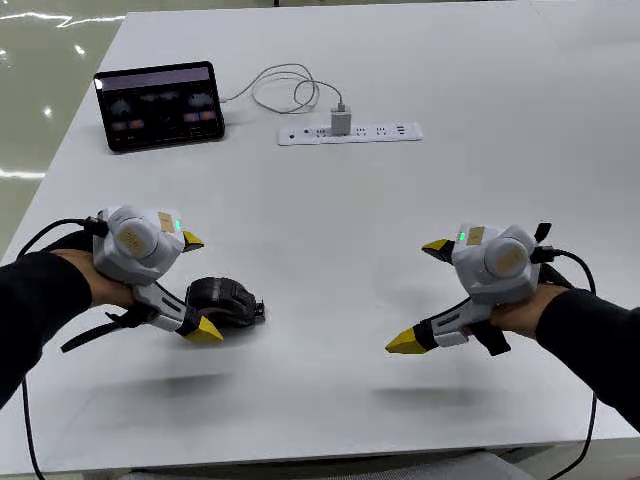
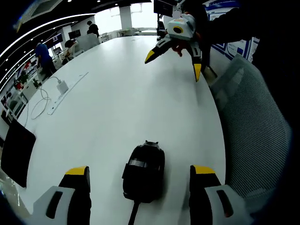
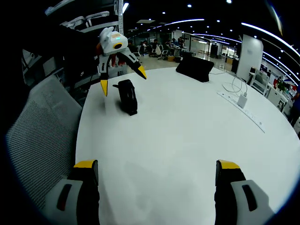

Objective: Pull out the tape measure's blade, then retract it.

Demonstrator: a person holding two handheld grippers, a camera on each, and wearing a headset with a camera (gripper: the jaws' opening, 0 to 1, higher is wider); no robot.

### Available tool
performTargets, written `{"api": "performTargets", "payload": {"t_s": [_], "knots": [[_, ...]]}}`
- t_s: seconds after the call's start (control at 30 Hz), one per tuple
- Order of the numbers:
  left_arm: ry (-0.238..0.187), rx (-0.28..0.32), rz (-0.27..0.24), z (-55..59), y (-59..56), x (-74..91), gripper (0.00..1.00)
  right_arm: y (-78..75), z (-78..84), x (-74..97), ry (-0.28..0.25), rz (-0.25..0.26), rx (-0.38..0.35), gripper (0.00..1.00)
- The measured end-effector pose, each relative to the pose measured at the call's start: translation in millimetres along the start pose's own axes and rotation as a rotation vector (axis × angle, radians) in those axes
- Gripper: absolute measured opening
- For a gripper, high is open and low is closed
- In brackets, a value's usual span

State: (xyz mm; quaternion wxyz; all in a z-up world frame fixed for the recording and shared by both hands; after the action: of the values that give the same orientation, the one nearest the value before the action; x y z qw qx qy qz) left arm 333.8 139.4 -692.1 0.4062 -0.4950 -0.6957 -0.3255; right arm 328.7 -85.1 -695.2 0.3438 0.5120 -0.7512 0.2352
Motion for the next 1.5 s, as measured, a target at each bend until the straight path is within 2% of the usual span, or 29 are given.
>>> {"api": "performTargets", "payload": {"t_s": [0.13, 0.2, 0.33, 0.43, 0.5, 0.6, 0.63, 0.67, 0.77, 0.87, 1.03, 1.1, 1.23, 1.37, 1.5], "knots": [[0.035, -0.038, 0.027, 0.5, -3.9, -5.8, 0.72, 6.1, -15.9, -12.6, -0.014, -0.031, 0.041, 1.00], [0.050, -0.049, 0.039, 0.0, -5.1, -8.9, 0.70, 8.3, -21.7, -21.4, -0.009, -0.043, 0.056, 1.00], [0.064, -0.087, 0.056, -4.4, -6.9, -13.7, 0.57, 14.6, -34.9, -37.8, -0.009, -0.071, 0.089, 0.97], [0.071, -0.113, 0.060, -7.1, -6.5, -16.7, 0.52, 19.5, -44.0, -49.6, -0.005, -0.092, 0.113, 0.95], [0.125, -0.141, 0.055, -0.5, -3.1, -18.6, 0.47, 20.8, -50.5, -56.2, -0.010, -0.092, 0.126, 0.92], [0.120, -0.152, 0.073, -1.9, -4.8, -20.7, 0.37, 23.5, -56.9, -65.7, -0.013, -0.103, 0.149, 0.88], [0.146, -0.150, 0.099, 1.9, -7.9, -21.9, 0.33, 27.0, -62.3, -68.6, -0.033, -0.119, 0.167, 0.87], [0.136, -0.171, 0.085, -0.6, -5.7, -22.5, 0.34, 28.3, -65.2, -70.1, -0.040, -0.123, 0.180, 0.86], [0.161, -0.156, 0.087, 0.3, -5.4, -22.4, 0.33, 33.6, -72.7, -73.8, -0.049, -0.148, 0.190, 0.79], [0.190, -0.207, 0.099, 1.7, -8.0, -23.1, 0.33, 37.3, -79.4, -79.0, -0.051, -0.155, 0.212, 0.76], [0.205, -0.193, 0.100, 3.3, -8.7, -23.3, 0.32, 44.7, -84.4, -87.6, -0.050, -0.171, 0.230, 0.66], [0.215, -0.190, 0.096, 3.8, -8.4, -23.6, 0.32, 48.3, -80.7, -96.8, -0.024, -0.184, 0.232, 0.60], [0.202, -0.171, 0.098, 4.4, -7.1, -23.5, 0.32, 52.4, -82.5, -110.5, -0.017, -0.185, 0.226, 0.54], [0.193, -0.169, 0.085, 4.3, -7.6, -23.9, 0.32, 57.1, -84.6, -120.8, -0.014, -0.184, 0.243, 0.41], [0.198, -0.168, 0.083, 4.2, -6.9, -24.3, 0.32, 62.1, -92.1, -127.9, -0.025, -0.203, 0.230, 0.39]]}}
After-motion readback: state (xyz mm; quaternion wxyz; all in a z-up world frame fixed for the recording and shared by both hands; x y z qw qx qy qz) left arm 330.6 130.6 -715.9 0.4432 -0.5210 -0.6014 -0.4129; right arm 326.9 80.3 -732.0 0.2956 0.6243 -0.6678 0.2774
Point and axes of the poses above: the centre of the closed fingertips' face, and the gripper's own axes: x roughly backward along the fingers, y roughly to its left, z roughly out of its underside, the point moved 1 cm from there along x, roughly backward along the fingers, and after that the axes turned 8 degrees about y, right-handed, at the moved point
